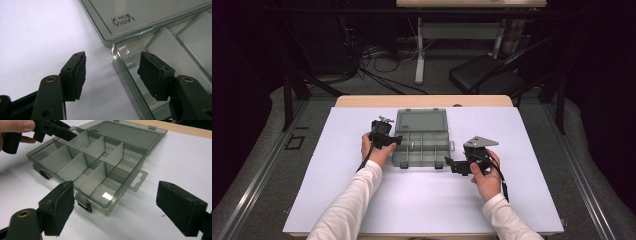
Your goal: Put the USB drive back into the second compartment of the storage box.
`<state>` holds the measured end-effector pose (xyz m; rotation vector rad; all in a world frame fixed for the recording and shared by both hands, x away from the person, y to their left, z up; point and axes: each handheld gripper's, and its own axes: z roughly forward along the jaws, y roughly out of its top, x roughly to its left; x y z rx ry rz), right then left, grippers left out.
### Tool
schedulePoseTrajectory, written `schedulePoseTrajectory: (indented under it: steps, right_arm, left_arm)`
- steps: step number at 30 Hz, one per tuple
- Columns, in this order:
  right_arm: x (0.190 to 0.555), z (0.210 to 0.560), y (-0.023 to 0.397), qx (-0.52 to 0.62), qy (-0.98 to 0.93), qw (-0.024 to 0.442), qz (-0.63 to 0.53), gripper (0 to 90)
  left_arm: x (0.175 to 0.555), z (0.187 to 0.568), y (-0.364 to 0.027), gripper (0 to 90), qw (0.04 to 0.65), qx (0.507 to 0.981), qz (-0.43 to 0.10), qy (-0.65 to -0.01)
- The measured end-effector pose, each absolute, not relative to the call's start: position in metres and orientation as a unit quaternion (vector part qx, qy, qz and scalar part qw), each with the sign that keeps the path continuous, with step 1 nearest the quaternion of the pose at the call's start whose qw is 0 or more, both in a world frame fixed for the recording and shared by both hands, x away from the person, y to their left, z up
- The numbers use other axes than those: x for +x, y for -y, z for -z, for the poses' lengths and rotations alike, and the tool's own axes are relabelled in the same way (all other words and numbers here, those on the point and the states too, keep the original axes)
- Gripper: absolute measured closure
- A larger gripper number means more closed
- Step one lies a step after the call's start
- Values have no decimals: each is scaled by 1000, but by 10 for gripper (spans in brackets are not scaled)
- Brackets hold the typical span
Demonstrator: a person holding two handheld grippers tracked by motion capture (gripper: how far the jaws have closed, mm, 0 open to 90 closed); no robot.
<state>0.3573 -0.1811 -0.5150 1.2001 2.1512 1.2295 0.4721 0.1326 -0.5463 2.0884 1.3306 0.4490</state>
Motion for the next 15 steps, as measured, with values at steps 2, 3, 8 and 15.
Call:
schedulePoseTrajectory:
  steps: [2, 3, 8, 15]
  right_arm:
    - [357, 515, 181, 428, -767, 193, -439, 146]
    - [357, 515, 181, 427, -767, 193, -439, 146]
    - [357, 515, 181, 428, -766, 193, -439, 146]
    - [357, 515, 181, 429, -766, 191, -438, 146]
  left_arm:
    - [472, 548, -132, 391, 305, 791, -174, -501]
    - [472, 548, -132, 393, 304, 792, -175, -500]
    - [472, 551, -130, 406, 301, 795, -175, -497]
    - [471, 557, -131, 424, 305, 788, -180, -503]
